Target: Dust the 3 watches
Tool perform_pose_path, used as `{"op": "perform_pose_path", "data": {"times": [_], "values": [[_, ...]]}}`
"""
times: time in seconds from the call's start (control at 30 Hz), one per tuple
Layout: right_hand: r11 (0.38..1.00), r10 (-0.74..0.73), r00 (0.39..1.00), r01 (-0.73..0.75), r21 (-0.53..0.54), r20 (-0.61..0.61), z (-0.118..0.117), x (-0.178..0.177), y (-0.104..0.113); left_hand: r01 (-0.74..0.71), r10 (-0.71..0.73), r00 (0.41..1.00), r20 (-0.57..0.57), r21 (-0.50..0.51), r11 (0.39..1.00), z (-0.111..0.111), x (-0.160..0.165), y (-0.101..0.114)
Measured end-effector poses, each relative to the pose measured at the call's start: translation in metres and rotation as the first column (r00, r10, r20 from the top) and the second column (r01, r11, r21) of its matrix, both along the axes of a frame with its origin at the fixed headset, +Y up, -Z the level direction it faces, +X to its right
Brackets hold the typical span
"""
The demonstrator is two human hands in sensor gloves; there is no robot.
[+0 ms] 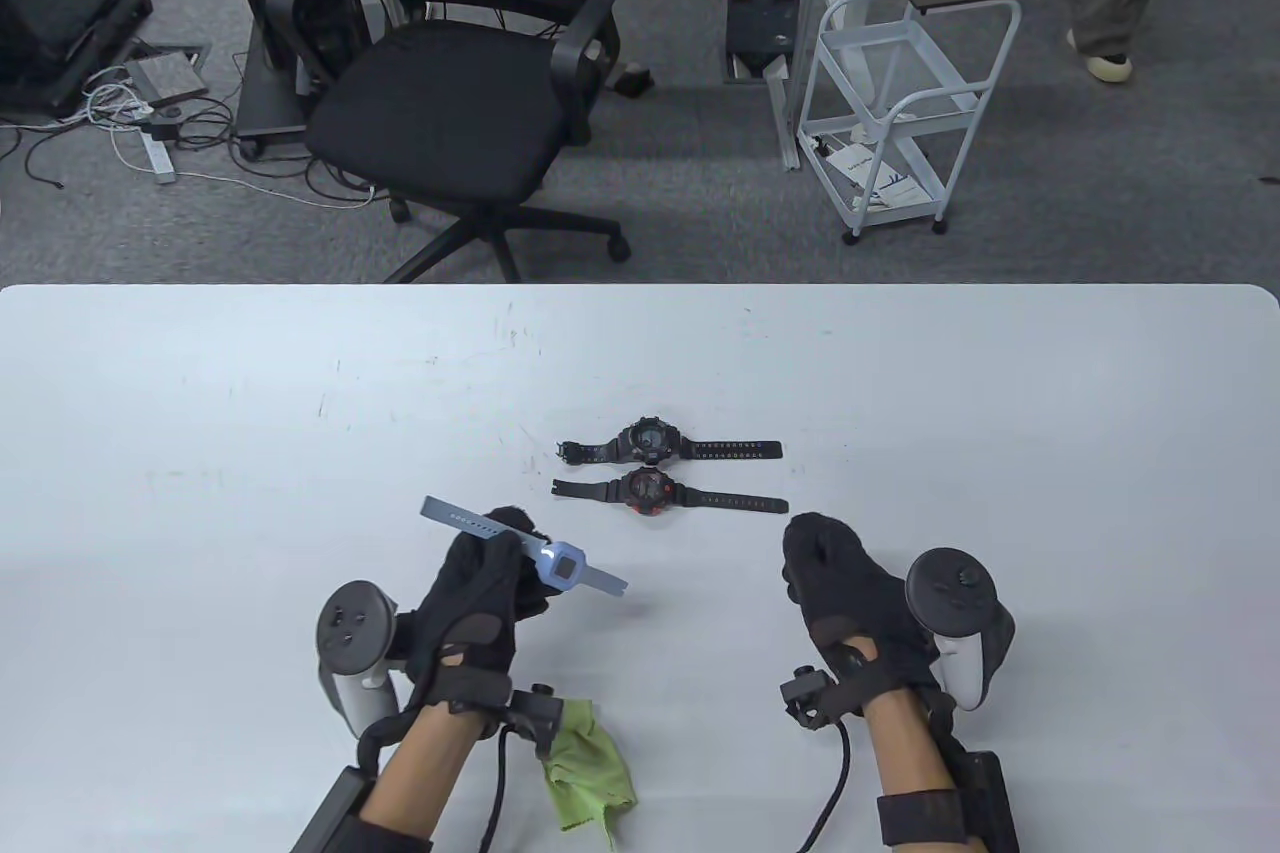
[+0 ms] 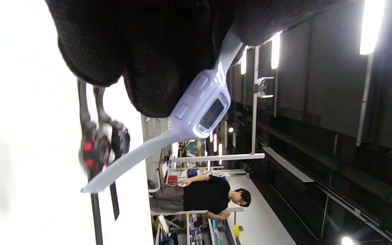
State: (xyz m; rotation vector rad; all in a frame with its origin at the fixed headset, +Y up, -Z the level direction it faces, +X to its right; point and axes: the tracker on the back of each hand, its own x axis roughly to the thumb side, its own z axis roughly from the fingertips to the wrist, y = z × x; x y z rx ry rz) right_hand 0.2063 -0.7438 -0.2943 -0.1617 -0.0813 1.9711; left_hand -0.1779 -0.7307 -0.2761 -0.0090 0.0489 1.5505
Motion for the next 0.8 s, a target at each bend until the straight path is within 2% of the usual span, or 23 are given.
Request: {"op": "perform_pose_path", "data": {"times": [0.13, 0.23, 0.3, 0.4, 0.53, 0.8], "values": [[0.989, -0.144, 0.984, 0.142, 0.030, 0.105, 0.004, 0.009, 0.000, 0.018, -0.017, 1.000, 0.009, -0.062, 0.998, -0.020, 0.053, -0.010], [0.984, -0.179, 0.974, 0.175, 0.039, 0.138, 0.005, 0.014, -0.001, -0.047, 0.051, 0.998, 0.026, -0.139, 0.989, -0.034, 0.087, -0.020], [0.983, -0.185, 0.971, 0.181, 0.036, 0.149, 0.005, 0.016, -0.002, -0.069, 0.076, 0.997, 0.028, -0.189, 0.979, -0.041, 0.102, -0.028], [0.980, -0.200, 0.966, 0.197, 0.030, 0.164, 0.004, 0.018, -0.005, -0.108, 0.100, 0.994, -0.042, -0.278, 0.954, -0.049, 0.118, -0.043], [0.975, -0.222, 0.960, 0.220, 0.028, 0.170, 0.004, 0.018, -0.005, -0.154, 0.138, 0.988, -0.071, -0.334, 0.930, -0.053, 0.132, -0.056], [0.977, -0.215, 0.965, 0.213, 0.028, 0.152, 0.003, 0.015, -0.005, -0.017, -0.023, 0.992, -0.120, -0.323, 0.946, -0.053, 0.124, -0.063]]}}
